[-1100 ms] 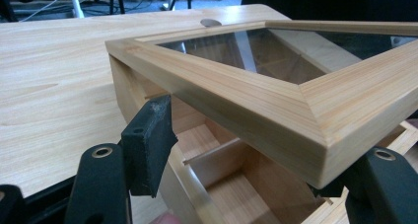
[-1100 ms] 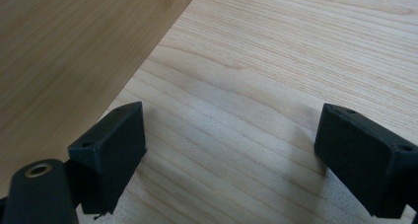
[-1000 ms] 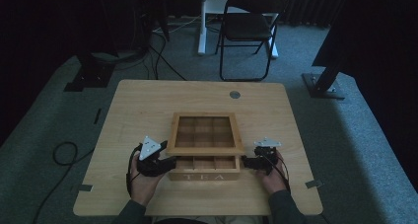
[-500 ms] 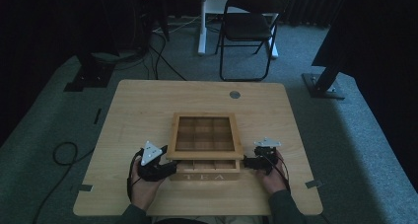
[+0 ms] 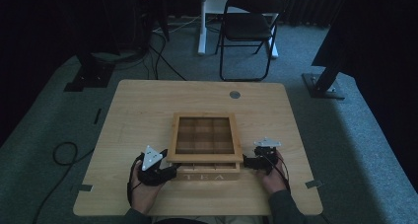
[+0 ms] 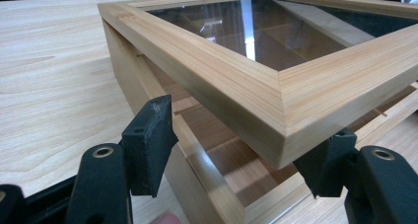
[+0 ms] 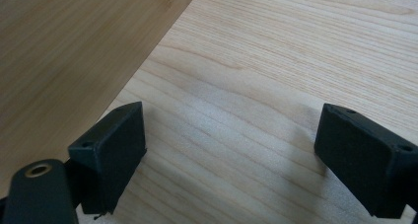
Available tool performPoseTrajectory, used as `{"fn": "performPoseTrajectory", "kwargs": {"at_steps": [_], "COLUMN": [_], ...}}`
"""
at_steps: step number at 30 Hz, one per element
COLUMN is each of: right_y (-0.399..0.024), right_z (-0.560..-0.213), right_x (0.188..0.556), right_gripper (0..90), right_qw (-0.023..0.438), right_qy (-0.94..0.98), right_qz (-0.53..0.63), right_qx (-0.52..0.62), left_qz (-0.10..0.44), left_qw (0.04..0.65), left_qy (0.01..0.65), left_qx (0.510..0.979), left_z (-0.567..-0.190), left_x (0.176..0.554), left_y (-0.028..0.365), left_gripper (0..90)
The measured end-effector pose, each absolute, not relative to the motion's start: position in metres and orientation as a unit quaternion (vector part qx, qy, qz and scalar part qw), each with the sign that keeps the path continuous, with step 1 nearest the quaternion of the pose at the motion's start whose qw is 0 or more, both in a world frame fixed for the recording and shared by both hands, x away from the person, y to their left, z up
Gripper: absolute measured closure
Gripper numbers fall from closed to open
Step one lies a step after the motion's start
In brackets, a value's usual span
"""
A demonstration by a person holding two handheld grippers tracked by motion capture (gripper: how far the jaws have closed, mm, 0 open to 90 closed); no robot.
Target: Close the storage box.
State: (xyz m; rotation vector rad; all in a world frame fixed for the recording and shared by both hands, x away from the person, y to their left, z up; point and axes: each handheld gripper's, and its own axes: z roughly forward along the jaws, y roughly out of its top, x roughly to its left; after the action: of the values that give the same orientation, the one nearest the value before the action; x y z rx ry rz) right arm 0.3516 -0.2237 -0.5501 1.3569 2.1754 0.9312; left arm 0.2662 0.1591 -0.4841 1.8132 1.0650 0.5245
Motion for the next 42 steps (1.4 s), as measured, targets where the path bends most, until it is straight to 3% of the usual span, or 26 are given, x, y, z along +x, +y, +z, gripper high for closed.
{"fn": "performPoseTrajectory", "kwargs": {"at_steps": [42], "right_y": [-0.224], "right_z": [-0.55], "right_x": [0.352], "right_gripper": [11.7], "right_qw": [0.205], "right_qy": [0.781], "right_qz": [0.334], "right_qx": [0.487], "left_qz": [0.2], "left_qw": [0.459], "left_qy": [0.446], "left_qx": [0.742], "left_z": [-0.499], "left_x": [0.255], "left_y": [0.16], "left_gripper": [35.4]}}
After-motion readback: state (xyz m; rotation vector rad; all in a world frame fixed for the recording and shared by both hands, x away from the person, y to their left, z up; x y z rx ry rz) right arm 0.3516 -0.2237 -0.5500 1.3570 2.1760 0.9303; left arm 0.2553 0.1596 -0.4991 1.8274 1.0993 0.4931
